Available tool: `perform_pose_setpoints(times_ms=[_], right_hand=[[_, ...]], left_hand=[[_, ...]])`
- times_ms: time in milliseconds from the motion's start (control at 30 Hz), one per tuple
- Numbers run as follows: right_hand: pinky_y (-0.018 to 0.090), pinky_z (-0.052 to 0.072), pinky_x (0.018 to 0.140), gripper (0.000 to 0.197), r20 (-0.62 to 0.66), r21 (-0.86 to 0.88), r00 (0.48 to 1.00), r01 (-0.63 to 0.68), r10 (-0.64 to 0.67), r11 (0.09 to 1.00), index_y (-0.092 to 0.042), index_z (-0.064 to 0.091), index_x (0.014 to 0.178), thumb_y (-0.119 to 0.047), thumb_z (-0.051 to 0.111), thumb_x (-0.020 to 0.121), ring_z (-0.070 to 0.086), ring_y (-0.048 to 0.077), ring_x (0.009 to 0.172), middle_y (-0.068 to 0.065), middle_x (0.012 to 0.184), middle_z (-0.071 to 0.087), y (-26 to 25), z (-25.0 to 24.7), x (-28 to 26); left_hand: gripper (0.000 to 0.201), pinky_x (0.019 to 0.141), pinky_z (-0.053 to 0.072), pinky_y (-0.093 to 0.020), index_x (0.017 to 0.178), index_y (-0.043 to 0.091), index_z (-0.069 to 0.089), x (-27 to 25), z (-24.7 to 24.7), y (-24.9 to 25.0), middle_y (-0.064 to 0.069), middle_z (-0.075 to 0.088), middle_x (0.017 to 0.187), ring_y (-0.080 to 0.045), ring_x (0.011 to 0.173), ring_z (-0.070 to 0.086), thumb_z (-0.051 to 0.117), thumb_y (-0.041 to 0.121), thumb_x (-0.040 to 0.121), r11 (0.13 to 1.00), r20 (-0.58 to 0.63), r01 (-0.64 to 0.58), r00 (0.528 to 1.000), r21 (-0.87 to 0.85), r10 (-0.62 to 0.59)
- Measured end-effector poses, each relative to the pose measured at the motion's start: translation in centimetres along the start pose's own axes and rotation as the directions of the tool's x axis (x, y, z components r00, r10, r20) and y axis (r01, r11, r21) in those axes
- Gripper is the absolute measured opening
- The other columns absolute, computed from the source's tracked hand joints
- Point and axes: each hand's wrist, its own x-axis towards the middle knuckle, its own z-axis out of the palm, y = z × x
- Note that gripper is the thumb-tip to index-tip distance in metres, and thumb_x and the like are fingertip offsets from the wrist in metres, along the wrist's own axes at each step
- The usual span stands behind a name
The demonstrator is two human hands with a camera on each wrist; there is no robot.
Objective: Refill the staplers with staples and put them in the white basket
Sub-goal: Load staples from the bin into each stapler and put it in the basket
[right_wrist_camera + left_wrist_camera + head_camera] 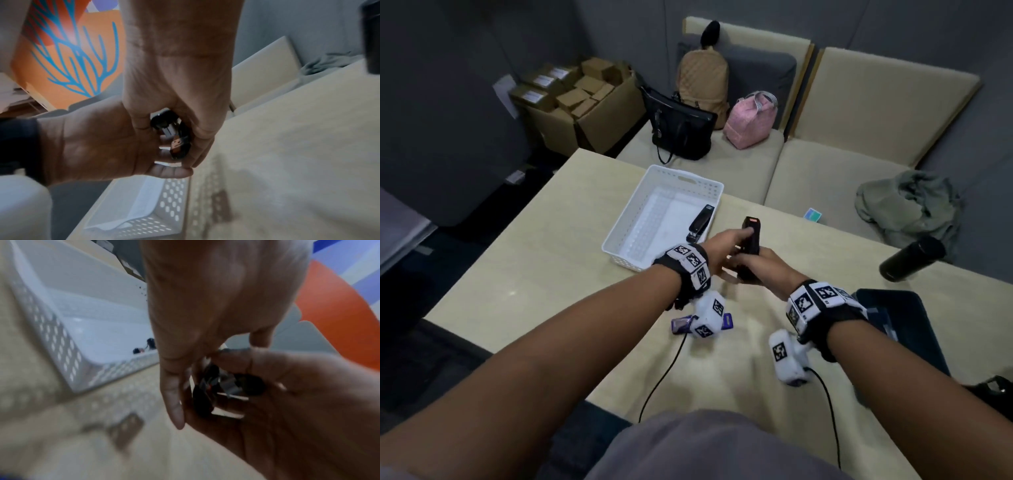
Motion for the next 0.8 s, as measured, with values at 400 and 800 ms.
perform_pose_setpoints(times_ms=[400, 800], right_hand=[[0.032, 0.043, 0.098, 0.062, -0.019, -0.535, 0.998, 0.037, -0.056, 0.844, -0.011, 0.049, 0.138, -0.026, 0.069, 0.082, 0.054, 0.029, 0.120, 0.015, 0.141, 0.046, -2.5, 5.1, 6.5], [0.024, 0.039, 0.090, 0.048, -0.098, -0.553, 0.987, -0.158, 0.125, 0.818, -0.008, 0.056, 0.132, -0.021, 0.066, 0.086, 0.055, 0.025, 0.119, 0.012, 0.130, 0.059, 3.3, 1.6, 6.8]], left_hand=[[0.038, 0.037, 0.049, -0.026, 0.098, 0.001, 0.048, 6.5, -14.2, 0.7, -0.018, 0.058, 0.086, -0.034, 0.067, 0.065, 0.042, 0.038, 0.100, 0.961, -0.291, 0.028, 0.955, 0.275, 0.055], [0.045, 0.077, 0.045, -0.037, 0.129, 0.003, 0.043, 14.0, -13.3, 0.5, -0.022, 0.063, 0.121, -0.039, 0.106, 0.063, 0.045, 0.037, 0.099, 0.652, -0.320, 0.114, 0.925, 0.749, 0.206]])
